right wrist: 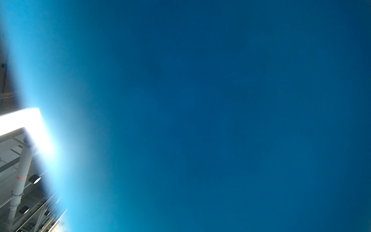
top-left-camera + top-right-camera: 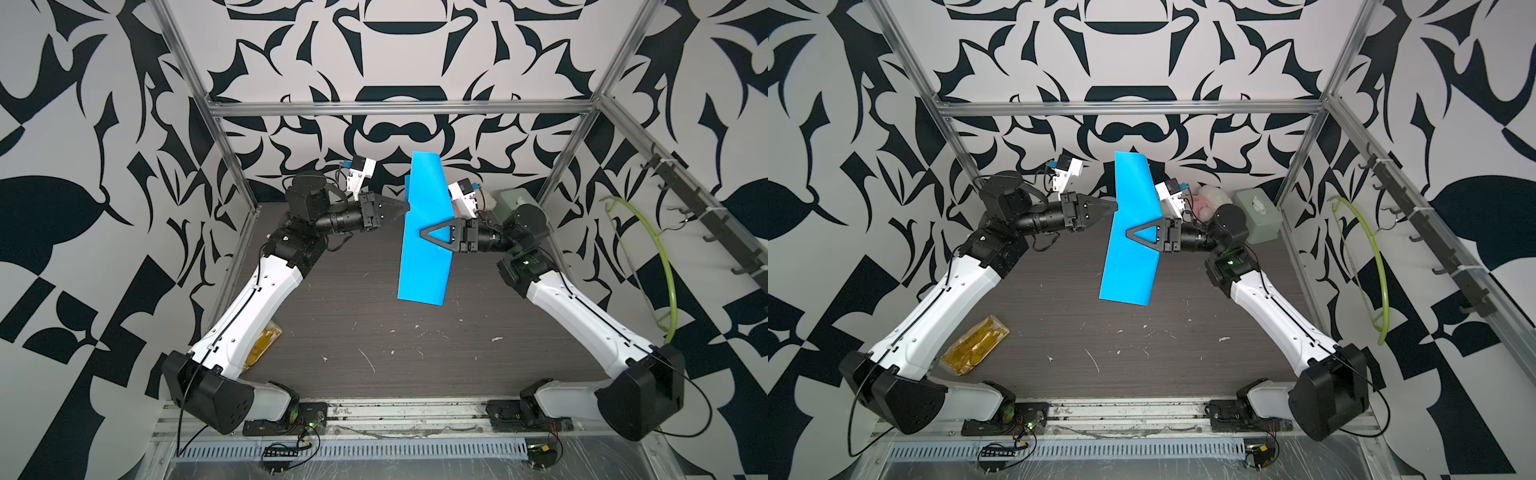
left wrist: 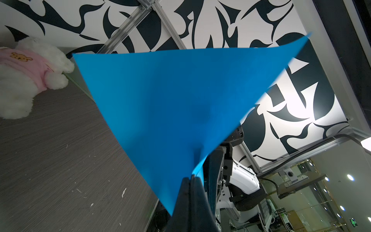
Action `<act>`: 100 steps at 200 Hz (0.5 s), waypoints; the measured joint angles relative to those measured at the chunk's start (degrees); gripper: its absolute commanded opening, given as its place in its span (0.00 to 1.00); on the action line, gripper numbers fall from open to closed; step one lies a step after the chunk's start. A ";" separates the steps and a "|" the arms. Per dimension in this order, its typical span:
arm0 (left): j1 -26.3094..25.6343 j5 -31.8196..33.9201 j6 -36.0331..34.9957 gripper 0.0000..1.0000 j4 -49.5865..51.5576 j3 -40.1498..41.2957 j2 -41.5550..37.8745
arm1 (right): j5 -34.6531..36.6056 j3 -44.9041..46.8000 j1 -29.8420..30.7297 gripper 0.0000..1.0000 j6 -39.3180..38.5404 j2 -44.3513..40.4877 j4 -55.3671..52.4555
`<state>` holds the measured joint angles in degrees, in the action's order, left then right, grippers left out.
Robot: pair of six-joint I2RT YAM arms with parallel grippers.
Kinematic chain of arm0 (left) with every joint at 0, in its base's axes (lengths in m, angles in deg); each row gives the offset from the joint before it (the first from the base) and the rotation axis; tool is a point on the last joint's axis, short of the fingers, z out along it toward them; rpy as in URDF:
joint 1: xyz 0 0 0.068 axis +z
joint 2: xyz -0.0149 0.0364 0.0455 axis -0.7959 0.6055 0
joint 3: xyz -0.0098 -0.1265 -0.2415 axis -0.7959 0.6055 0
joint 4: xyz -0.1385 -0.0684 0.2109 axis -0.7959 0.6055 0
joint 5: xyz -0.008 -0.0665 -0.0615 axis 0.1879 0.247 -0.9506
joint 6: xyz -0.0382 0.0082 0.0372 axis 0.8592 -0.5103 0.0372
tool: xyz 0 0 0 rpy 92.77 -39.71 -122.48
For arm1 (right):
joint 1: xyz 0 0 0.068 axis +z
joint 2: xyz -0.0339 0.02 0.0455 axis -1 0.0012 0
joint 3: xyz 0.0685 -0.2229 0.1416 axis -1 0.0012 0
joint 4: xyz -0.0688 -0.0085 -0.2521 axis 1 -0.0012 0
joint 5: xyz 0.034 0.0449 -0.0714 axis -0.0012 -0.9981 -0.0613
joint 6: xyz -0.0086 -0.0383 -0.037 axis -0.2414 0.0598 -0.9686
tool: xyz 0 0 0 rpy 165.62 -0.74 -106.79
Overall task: Fold the rectangular paper in half along the long edge
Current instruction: Fold the paper.
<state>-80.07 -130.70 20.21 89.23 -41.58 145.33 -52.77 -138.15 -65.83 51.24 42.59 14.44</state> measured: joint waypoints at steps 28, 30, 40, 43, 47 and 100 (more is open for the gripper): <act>0.00 0.00 -0.02 0.00 0.02 0.00 0.00 | 0.37 0.00 0.00 0.23 -0.55 -0.37 -0.24; 0.00 0.00 -0.02 0.00 0.02 0.00 0.00 | 0.39 -0.02 0.00 0.23 -0.59 -0.37 -0.24; 0.00 0.00 -0.02 0.00 0.02 0.00 0.00 | 0.50 -0.02 0.00 0.21 -0.68 -0.48 -0.28; 0.00 0.00 -0.02 0.00 0.00 0.00 0.00 | 0.52 -0.02 0.00 0.21 -0.79 -0.50 -0.28; 0.00 0.00 -0.02 0.00 0.02 0.00 0.00 | 0.57 -0.02 0.00 0.21 -0.79 -0.55 -0.31; 0.00 0.02 -0.04 0.00 0.00 0.00 0.00 | 1.01 -0.02 0.00 0.12 -1.14 -0.83 -0.50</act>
<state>-80.07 -130.68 20.17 89.23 -41.58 145.33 -51.76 -138.18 -65.83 50.11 41.75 13.94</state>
